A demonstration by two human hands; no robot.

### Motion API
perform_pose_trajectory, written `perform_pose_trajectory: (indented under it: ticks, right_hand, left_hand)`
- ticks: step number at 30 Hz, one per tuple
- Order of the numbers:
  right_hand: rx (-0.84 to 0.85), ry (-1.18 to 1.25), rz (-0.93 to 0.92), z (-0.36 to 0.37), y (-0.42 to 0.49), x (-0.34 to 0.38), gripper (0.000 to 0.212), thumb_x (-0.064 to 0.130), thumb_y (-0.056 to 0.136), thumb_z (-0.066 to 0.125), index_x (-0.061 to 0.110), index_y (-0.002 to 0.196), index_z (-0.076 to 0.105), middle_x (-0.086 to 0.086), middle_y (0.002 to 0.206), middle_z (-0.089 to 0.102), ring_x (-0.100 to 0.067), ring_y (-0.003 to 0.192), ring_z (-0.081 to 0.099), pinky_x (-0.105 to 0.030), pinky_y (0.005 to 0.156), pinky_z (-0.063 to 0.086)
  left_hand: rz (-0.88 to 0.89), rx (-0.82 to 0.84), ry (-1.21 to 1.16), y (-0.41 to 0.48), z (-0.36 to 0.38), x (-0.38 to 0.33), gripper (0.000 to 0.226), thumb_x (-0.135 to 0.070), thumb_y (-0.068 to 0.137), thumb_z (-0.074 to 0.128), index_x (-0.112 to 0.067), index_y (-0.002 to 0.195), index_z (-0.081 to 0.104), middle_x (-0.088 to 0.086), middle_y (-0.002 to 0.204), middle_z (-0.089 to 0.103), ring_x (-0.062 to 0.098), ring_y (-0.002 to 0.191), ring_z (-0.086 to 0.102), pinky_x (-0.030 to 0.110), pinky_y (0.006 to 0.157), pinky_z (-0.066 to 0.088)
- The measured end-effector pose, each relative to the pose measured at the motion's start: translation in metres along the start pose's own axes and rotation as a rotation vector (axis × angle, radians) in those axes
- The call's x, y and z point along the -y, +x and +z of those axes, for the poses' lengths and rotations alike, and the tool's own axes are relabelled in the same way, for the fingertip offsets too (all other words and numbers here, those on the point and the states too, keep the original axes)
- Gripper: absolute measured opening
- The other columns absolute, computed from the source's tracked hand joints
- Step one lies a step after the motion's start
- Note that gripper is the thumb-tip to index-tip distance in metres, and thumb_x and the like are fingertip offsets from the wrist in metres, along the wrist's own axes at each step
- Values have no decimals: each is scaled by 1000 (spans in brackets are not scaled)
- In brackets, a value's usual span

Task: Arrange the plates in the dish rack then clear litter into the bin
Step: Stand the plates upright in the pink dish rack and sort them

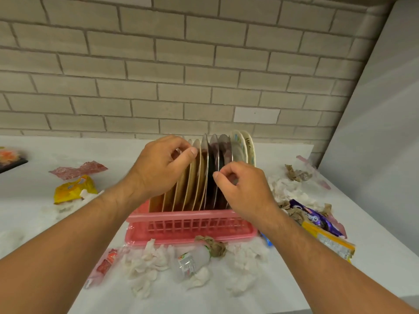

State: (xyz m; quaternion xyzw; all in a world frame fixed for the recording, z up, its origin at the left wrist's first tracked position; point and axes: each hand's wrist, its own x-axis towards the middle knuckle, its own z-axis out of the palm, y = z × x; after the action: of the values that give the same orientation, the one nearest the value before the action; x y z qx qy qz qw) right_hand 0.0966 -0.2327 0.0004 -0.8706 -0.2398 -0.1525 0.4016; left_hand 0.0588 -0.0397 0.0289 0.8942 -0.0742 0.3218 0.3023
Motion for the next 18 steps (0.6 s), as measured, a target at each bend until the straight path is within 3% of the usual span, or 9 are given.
perform_pose_trajectory:
  ticks: [3, 10, 14, 18]
  right_hand:
    - [16, 12, 9, -13, -8, -15, 16, 34, 89, 62, 26, 76, 66, 10, 76, 64, -8, 75, 60, -38, 71, 54]
    - [67, -49, 53, -35, -32, -27, 13, 34, 90, 59, 28, 82, 67, 11, 82, 66, -7, 81, 61, -34, 75, 54]
    - [97, -113, 78, -43, -47, -22, 16, 36, 91, 57, 26, 91, 69, 11, 89, 66, -7, 86, 61, -36, 80, 54]
    - [136, -212, 111, -47, -60, -10, 23, 40, 93, 55, 25, 103, 69, 9, 100, 67, -9, 93, 60, -33, 85, 52]
  left_hand:
    - [-1, 24, 13, -4, 17, -12, 26, -45, 94, 48, -27, 97, 65, -13, 87, 62, 5, 84, 57, 31, 73, 50]
    - [-15, 117, -8, -23, 32, -26, 22, -42, 94, 50, -27, 98, 66, -16, 88, 61, -1, 84, 56, 17, 69, 42]
    - [16, 223, 71, -33, 27, -28, 35, -49, 94, 43, -28, 114, 61, -15, 104, 61, 1, 97, 55, 28, 84, 49]
    - [43, 351, 193, -45, 15, -28, 49, -57, 94, 36, -29, 132, 49, -12, 130, 54, 7, 117, 49, 33, 99, 44]
